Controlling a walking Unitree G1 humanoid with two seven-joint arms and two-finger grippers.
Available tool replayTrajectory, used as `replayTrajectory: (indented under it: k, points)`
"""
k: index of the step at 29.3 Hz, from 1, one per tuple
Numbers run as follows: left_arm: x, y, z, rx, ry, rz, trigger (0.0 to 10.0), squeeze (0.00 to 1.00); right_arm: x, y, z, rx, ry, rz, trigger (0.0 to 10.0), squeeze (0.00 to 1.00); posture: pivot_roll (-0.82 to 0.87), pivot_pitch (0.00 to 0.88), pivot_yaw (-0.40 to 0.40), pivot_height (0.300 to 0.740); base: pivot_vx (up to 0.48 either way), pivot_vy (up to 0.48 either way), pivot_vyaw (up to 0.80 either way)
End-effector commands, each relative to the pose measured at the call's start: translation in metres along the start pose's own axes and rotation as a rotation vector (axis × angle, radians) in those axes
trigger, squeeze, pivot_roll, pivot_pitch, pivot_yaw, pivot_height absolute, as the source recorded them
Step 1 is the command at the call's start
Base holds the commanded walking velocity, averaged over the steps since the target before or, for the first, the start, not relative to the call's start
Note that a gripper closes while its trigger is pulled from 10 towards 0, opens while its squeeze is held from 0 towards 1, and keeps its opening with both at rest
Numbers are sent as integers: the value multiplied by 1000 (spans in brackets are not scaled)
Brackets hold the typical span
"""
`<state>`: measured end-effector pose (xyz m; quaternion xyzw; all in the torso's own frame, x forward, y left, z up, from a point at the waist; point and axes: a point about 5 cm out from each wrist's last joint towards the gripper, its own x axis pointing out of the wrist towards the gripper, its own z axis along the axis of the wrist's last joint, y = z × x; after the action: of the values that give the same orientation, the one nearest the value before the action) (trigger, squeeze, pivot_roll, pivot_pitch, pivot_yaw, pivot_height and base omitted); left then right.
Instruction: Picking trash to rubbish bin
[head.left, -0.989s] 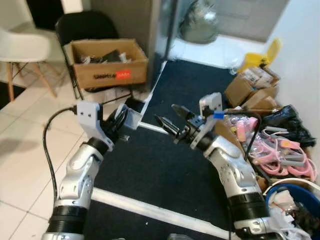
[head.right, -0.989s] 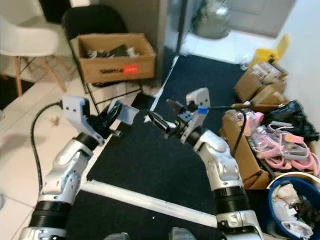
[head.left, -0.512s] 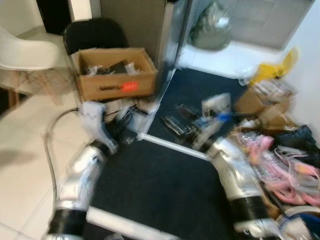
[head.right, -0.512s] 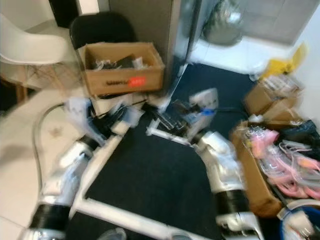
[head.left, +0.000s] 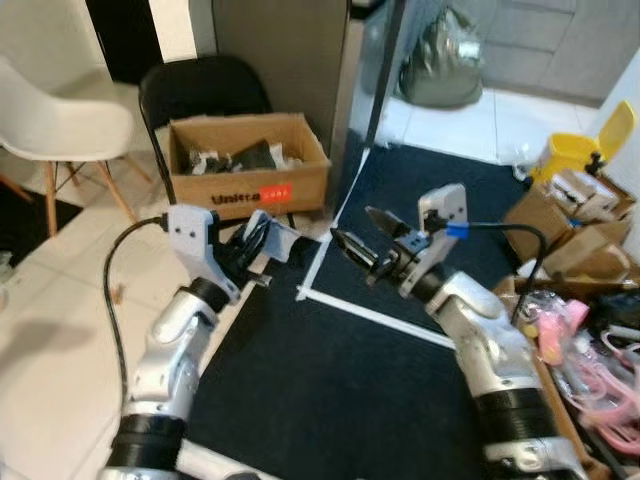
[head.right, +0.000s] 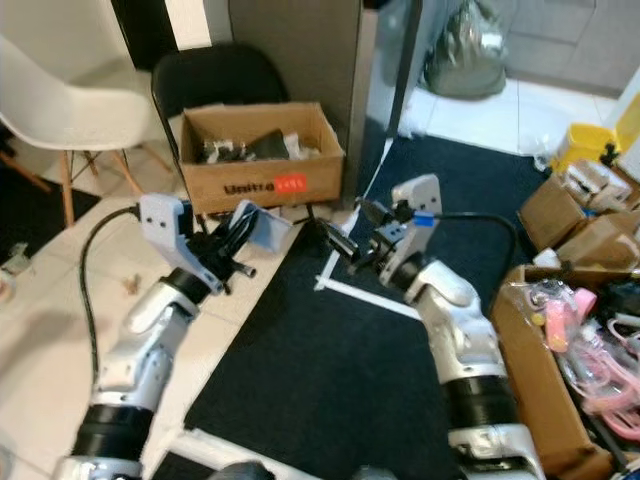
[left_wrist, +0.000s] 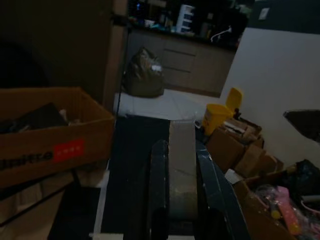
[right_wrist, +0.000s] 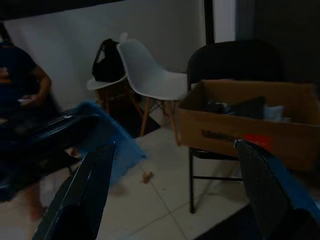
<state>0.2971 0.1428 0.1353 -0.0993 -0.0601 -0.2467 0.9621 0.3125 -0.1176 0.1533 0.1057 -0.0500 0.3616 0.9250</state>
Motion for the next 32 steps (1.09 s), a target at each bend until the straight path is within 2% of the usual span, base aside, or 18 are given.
replayTrajectory:
  k: [1, 32]
  points:
    - [0, 0, -3, -2, 12, -5, 10000, 0, -3, -4, 1, -21, 7, -20, 10000, 0, 8, 0, -36, 740, 405, 0, 0]
    - [1, 0, -3, -1, 12, -9, 10000, 0, -2, -3, 2, -33, 5, -18, 10000, 0, 8, 0, -36, 740, 423, 0, 0]
